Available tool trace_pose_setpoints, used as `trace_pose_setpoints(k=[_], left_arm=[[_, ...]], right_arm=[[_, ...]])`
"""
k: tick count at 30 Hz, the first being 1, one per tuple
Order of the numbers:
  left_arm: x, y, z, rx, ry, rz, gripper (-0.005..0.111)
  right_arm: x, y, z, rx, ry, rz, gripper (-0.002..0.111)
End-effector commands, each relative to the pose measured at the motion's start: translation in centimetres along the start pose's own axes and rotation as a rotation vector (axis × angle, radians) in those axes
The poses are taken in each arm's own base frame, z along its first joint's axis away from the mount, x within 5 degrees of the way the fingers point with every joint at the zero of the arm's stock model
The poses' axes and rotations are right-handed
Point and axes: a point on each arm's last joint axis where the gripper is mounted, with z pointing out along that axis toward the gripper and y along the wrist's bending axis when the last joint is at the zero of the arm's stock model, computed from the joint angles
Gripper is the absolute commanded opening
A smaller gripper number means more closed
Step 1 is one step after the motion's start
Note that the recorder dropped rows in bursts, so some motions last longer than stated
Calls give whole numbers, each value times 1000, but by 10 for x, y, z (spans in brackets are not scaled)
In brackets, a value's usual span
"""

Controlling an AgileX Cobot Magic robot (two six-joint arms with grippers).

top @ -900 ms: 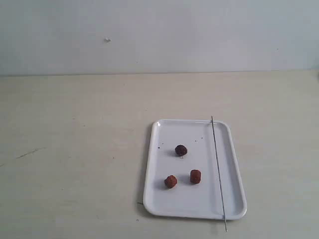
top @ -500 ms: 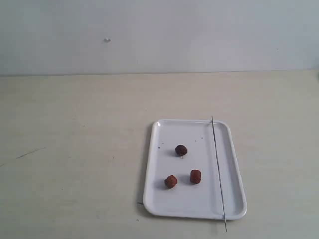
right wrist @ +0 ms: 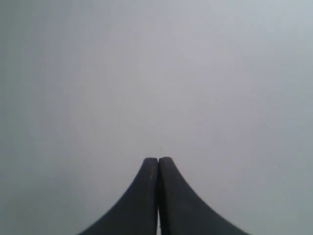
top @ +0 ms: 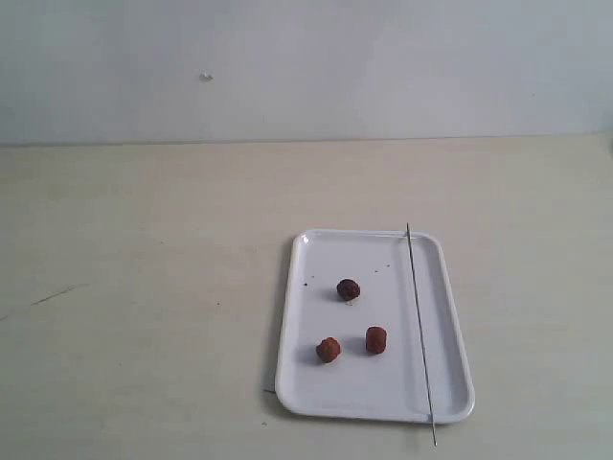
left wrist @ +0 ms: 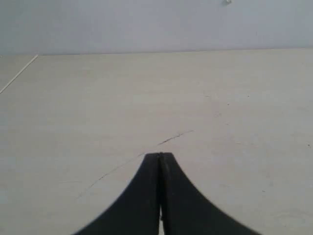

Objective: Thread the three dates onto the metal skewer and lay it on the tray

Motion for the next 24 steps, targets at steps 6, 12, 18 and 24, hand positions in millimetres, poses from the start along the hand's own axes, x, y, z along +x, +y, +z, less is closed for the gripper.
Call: trace_pose_setpoints(k=[6, 12, 18, 24], left_arm=[[0, 0, 0, -1, -11, -6, 0], [0, 0, 0, -1, -11, -6, 0], [0, 0, 0, -1, -11, -6, 0], [0, 0, 0, -1, -11, -6, 0]], right_arm=[[-34, 24, 133, 158, 361, -122, 0], [14, 1, 215, 320, 994, -284, 0], [97, -25, 215, 350, 1730, -185, 0], [168, -8, 187, 372, 1854, -198, 0]])
